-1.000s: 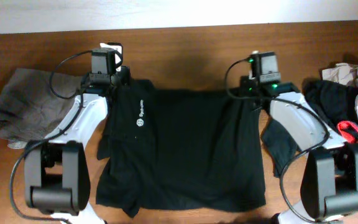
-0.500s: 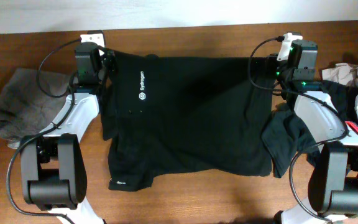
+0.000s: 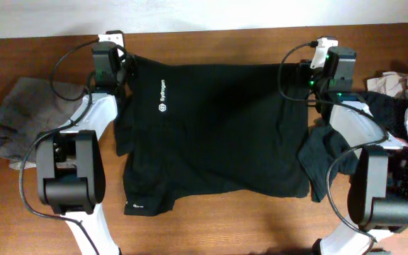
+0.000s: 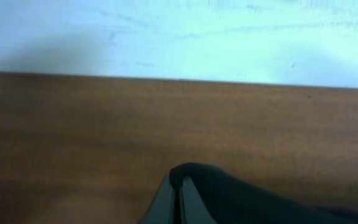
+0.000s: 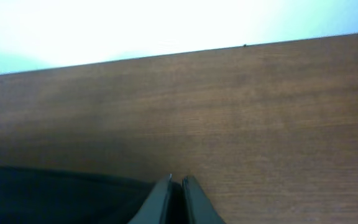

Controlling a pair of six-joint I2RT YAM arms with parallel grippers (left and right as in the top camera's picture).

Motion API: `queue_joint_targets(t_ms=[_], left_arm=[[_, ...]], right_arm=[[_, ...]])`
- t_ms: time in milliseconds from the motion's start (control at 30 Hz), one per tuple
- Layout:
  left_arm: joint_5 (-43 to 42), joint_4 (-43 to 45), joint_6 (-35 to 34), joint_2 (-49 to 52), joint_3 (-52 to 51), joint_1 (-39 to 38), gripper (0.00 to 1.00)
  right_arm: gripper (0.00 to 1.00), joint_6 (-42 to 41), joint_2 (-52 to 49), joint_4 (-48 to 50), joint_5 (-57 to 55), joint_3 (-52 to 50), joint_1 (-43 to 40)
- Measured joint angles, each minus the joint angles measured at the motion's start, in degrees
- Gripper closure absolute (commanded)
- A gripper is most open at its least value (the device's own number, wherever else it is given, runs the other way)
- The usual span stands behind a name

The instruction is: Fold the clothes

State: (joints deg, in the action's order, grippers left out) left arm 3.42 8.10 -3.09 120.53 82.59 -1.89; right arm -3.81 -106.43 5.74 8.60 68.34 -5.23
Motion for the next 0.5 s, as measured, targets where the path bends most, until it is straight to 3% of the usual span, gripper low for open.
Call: queue_joint_targets(t_ms=[67, 133, 167, 200, 233, 500], left_arm=[[0.00, -2.10, -0.02, 1.31, 3.13, 0.00, 0.86], [0.02, -4.20, -0.33, 2.43, 5.92, 0.00, 0.60], [0.07, -5.40, -0.55, 2.84, 7.39, 0.04, 0.50], [0.11, -6.36, -0.31, 3.08, 8.48, 0.11, 0.14], [0.04, -8.09, -0.39, 3.26, 9.79, 0.22, 0.01], [0.04, -33.42, -0.17, 3.48, 26.49, 4.09, 0.01]], right_arm=[[0.45, 0.02, -0.74, 1.38, 0.44, 0.00, 0.00], [0.29, -0.24, -1.11, 1.68, 0.55, 0.02, -0.04], [0.27, -0.22, -1.22, 1.68, 0.57, 0.07, -0.15], [0.27, -0.11, -1.25, 1.60, 0.57, 0.15, -0.33], [0.25, -0.07, -1.27, 1.16, 0.57, 0.44, -0.52], [0.25, -0.17, -1.07, -23.85, 1.22, 11.74, -4.50]])
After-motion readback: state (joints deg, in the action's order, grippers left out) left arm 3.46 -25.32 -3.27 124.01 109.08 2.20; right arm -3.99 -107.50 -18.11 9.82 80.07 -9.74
